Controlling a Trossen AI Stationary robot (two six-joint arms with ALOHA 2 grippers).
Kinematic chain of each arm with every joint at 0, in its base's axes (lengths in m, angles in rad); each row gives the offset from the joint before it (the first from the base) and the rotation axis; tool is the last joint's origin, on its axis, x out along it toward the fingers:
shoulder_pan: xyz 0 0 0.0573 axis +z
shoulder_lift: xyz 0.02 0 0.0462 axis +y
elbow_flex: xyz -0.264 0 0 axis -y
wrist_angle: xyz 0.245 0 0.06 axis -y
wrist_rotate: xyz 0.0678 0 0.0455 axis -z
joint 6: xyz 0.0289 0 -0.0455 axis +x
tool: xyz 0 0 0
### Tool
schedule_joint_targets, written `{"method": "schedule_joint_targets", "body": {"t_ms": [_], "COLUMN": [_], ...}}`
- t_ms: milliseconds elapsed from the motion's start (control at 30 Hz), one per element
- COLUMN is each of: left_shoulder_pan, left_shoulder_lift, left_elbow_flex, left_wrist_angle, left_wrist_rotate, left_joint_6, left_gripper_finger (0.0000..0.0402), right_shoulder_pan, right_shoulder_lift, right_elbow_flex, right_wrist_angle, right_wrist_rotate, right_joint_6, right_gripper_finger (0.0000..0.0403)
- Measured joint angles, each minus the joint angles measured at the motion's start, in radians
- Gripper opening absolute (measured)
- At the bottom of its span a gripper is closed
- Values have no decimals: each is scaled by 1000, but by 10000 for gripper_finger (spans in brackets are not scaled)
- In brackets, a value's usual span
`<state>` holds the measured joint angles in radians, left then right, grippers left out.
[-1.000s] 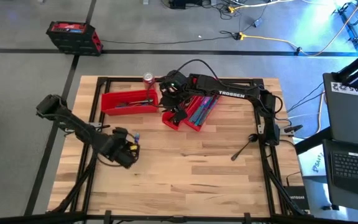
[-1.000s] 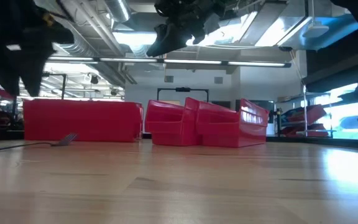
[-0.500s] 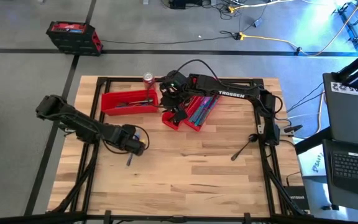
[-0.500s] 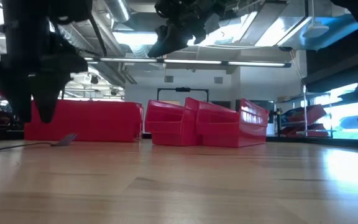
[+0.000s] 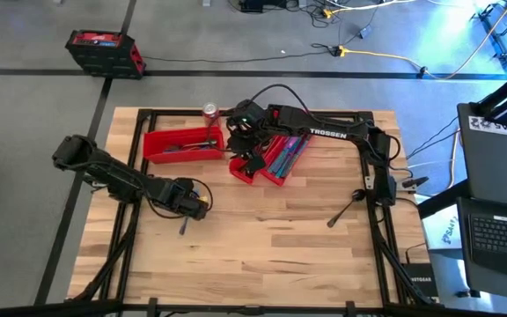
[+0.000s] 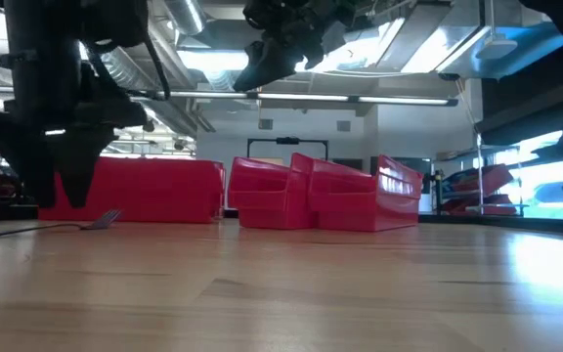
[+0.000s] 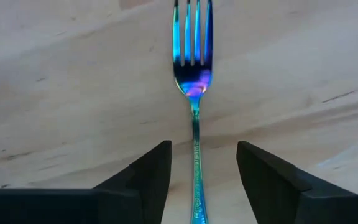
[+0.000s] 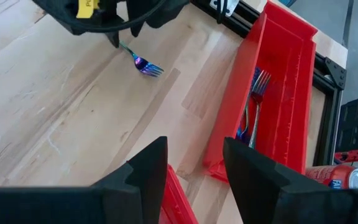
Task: Sort silverware
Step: Put the blue fork into the left red bin
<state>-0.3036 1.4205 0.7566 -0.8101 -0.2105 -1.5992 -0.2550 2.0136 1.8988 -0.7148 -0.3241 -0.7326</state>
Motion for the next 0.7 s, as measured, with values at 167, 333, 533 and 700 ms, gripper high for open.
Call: {"method": "schedule_joint_targets", "body": {"t_ms": [167,333,533,700], "left_shoulder_pan": [5,2,1,1], "left_shoulder_lift": [26,59,61,61], "left_elbow_flex": [0,-34,-56,-57], "left_wrist_angle": [6,61,95,94], "left_wrist_rotate": [11,34,42,37], "left_joint_6": [4,-4,-17,4], "left_gripper_finger": [160,159,158,134], "right_shoulder_pan": [0,0,0,0], "right_shoulder_lift": [0,0,0,0], "right_elbow_flex": [0,0,0,0], "right_wrist_angle": [-1,2,3,3], "right_wrist_rotate": [0,0,1,1], "right_joint_6": [2,3,3,3], "right_gripper_finger": [142,142,142,142]}}
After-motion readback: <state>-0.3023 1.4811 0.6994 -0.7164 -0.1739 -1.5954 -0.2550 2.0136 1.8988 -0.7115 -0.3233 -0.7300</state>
